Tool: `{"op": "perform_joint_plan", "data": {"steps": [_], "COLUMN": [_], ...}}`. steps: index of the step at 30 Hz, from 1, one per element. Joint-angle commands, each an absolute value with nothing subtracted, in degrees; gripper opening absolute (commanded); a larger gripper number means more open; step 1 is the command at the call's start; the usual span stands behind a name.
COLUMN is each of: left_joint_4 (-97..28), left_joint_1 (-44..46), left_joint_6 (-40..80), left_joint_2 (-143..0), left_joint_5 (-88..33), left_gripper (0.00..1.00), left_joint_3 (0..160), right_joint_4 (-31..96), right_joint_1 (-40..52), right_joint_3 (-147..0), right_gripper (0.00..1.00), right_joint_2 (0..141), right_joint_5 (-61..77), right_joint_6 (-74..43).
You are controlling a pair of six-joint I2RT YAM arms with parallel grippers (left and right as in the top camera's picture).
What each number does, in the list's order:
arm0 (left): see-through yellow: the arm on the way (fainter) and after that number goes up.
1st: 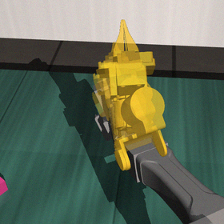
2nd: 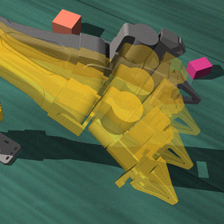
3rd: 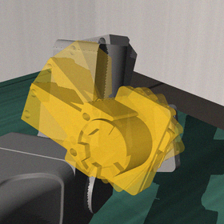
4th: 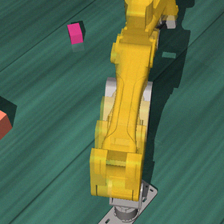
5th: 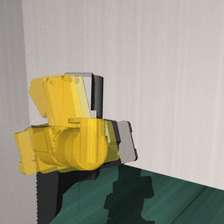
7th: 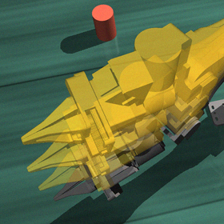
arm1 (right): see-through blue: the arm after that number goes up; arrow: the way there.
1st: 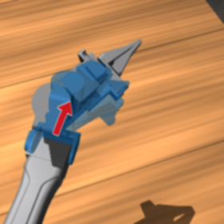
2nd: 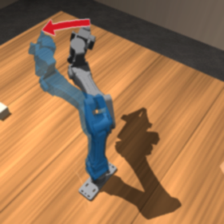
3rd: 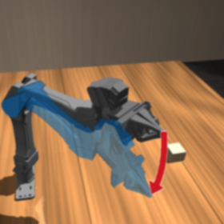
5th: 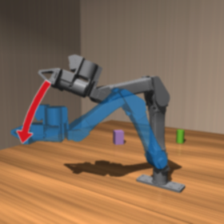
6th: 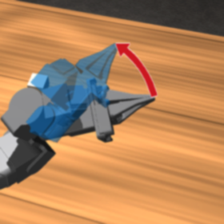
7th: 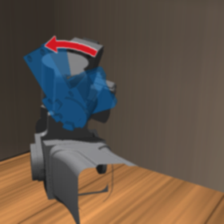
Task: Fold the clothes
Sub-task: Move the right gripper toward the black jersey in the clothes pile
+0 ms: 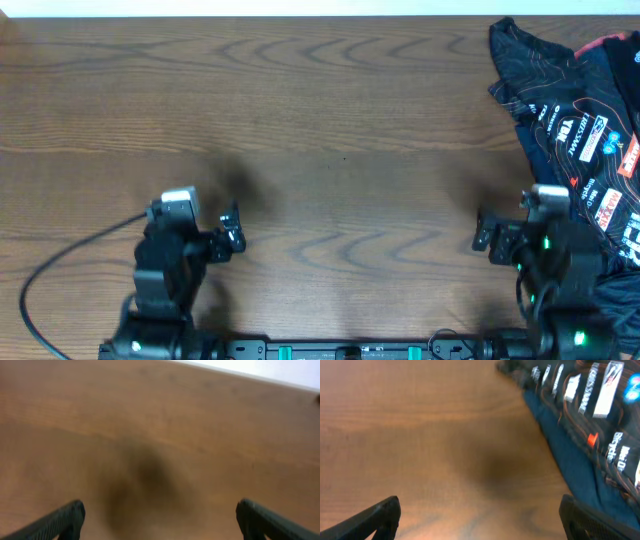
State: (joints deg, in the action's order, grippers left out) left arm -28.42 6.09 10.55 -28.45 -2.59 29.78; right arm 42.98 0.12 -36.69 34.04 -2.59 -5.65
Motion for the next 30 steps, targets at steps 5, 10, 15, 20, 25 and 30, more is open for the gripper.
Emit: {"op": "perform_joint_plan", "data": {"steps": [5,10,15,20,25,30], "left_joint_4": [-38.1,-38.2,-39.3,-39.7,-39.7,-39.7], "left_joint_1": [5.8,5.8,5.8,5.8,5.8,5.8], "left_joint_6": [11.1,11.1,11.1,11.1,11.1,11.1], "left_joint_2": [-42.6,-44.7,-44.6,-44.6,-44.6,-44.6], "left_joint_5": [-4.5,-5.6,-5.6,-5.6,-5.6,-5.6], "left_gripper": [0.98,0.98,0.98,0.98,0.98,0.98], "left_joint_3": [43.5,43.9,43.9,43.9,43.9,43.9], "right_joint_4": [51.3,56.7,55.7,53.2,52.1,48.8], "right_joint_1": [-1.1,-8.3,-23.9,-39.0,-48.7,-53.6], "right_joint_3": [-52.8,-53.6,-53.5,-53.5,-53.5,-53.5], "right_gripper": [0.99,0.99,0.99,0.99,0.97,0.98], "right_joint_2": [51.6,56.7,62.7,70.0,77.5,84.5], "right_joint_5": [-4.7,-33.9,-35.6,-29.7,-24.5,-20.4], "right_joint_6": [-8.7,-33.7,-34.8,-35.1,-35.1,-35.1]}}
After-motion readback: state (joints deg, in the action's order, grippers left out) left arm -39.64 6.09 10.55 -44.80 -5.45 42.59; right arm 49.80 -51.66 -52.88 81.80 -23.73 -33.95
